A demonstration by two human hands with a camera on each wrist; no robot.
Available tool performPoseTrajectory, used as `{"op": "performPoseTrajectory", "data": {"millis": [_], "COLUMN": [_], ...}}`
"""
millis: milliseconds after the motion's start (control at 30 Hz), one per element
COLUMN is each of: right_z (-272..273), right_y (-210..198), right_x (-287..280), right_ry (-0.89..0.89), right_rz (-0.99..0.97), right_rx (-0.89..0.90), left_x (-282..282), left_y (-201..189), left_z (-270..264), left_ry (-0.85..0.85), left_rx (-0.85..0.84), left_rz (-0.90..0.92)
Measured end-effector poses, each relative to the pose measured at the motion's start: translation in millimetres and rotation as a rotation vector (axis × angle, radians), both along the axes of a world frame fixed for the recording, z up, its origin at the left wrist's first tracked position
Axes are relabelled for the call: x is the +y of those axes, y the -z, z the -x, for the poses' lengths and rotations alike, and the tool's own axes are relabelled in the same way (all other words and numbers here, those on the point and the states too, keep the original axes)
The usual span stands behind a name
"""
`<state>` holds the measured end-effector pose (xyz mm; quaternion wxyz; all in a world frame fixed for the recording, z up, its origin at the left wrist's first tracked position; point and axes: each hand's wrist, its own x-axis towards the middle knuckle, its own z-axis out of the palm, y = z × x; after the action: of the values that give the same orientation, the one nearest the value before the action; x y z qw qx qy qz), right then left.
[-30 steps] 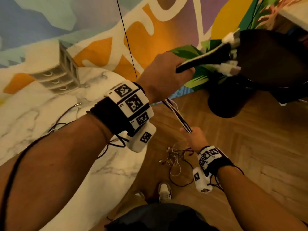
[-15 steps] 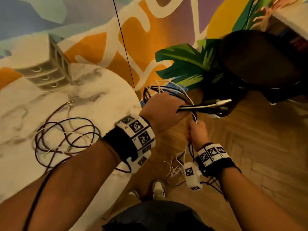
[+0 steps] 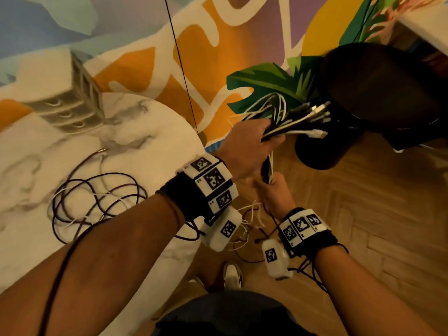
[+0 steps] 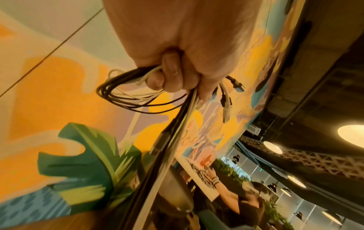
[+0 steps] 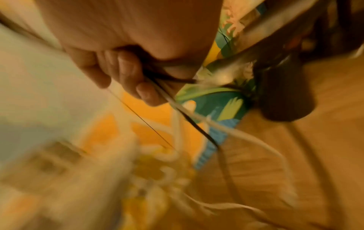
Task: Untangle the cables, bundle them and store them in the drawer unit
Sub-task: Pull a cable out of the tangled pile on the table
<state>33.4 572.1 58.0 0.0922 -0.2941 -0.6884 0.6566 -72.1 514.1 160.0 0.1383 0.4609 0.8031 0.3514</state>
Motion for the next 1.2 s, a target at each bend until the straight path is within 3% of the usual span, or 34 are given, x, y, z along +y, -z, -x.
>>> {"op": "performPoseTrajectory", "data": {"millis": [167,367,500,600,700,767,900,1033,1200], "right_z": [-20,-2,15,-1,-27,-34,-23,-30,-54], "right_y": [67,99,103,116,139,148,143,150,160], "right_x": [3,13,29,36,45,50,54,59,52], "right_ry": [0.031,0.228,0.493,0.382,0.286,0.255,0.179,0.256,0.085], "right_rz": [-0.066,0.164,0.072,-0.058,-0.105,-0.087,-0.027,-0.155,-0.111], "right_rx": [-0.431,-0.607,-0.481,-0.543,-0.843,-0.938,-0.929,-0.970,-0.957], "left_x": [-15,-28,-35,-40,-41,-39,-34,-36,-42], "left_y": [-47,-51,-57,-70,-74,-68,-62,-75,-71], "left_z": [31,36,48,56,63,64,60,66,63], "left_ry": [-0.096,-0.107,-0.154,-0.162,-0.187,-0.182,-0.155,-0.166,-0.177], "left_rx": [0.094,0.039,0.059,0.120,0.191,0.190,0.167,0.176,0.197], "left_rz": [-0.147,-0.208,-0.279,-0.352,-0.398,-0.400,-0.404,-0.412,-0.439]}}
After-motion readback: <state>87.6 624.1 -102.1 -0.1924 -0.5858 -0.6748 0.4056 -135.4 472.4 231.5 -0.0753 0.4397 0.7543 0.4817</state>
